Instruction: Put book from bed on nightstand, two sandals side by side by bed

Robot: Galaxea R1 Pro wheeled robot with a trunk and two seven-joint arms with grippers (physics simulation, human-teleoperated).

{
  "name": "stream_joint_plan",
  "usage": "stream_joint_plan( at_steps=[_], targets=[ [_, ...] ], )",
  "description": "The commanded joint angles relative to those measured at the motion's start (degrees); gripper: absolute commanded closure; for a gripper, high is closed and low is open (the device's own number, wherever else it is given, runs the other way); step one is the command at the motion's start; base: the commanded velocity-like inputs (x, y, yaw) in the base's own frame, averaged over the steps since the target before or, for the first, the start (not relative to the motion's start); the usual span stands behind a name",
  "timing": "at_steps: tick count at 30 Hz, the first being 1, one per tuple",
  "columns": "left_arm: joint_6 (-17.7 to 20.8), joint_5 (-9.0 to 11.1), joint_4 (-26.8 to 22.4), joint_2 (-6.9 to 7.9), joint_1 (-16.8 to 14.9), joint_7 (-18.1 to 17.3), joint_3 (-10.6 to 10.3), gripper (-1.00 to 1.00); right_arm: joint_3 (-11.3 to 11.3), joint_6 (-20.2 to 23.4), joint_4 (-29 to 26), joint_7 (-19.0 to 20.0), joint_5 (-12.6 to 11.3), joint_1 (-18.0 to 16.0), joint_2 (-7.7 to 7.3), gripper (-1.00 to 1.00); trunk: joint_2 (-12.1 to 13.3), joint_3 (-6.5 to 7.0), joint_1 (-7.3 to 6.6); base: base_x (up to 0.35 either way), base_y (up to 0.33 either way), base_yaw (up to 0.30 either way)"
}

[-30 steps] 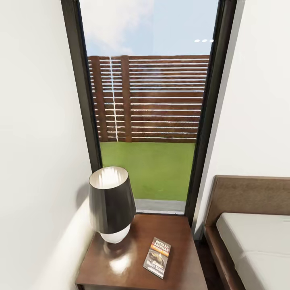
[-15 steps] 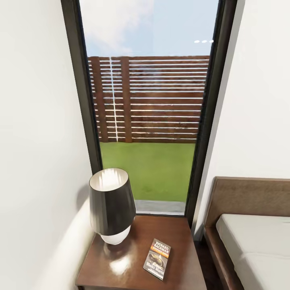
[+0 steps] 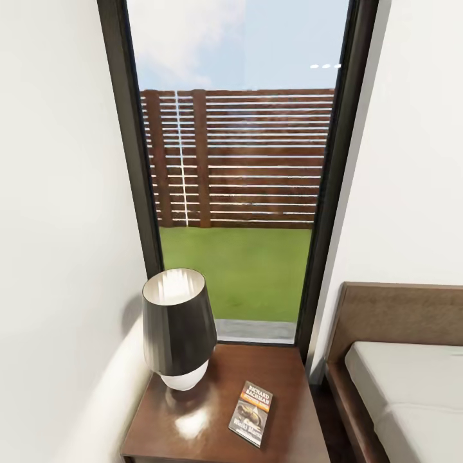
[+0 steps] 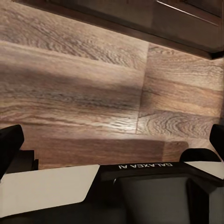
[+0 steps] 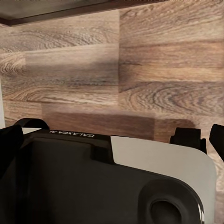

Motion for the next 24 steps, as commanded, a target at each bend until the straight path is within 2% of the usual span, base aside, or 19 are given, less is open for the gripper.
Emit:
stream_joint_plan(
  at_steps=[1, 24],
  targets=[
    [-0.5, 0.3, 0.1, -0.01, 0.0, -0.3, 0.1, -1.0, 0.2, -0.3, 0.2, 0.2, -0.4, -0.1, 0.01, -1.0, 0.0, -0.06, 0.0, 0.0, 0.0, 0.0],
    [-1.4, 0.3, 0.2, -0.18, 0.0, -0.3, 0.0, -1.0, 0.3, -0.3, 0.2, 0.3, -0.4, -0.1, 0.2, -1.0, 0.0, -0.06, 0.0, 0.0, 0.0, 0.0]
  ],
)
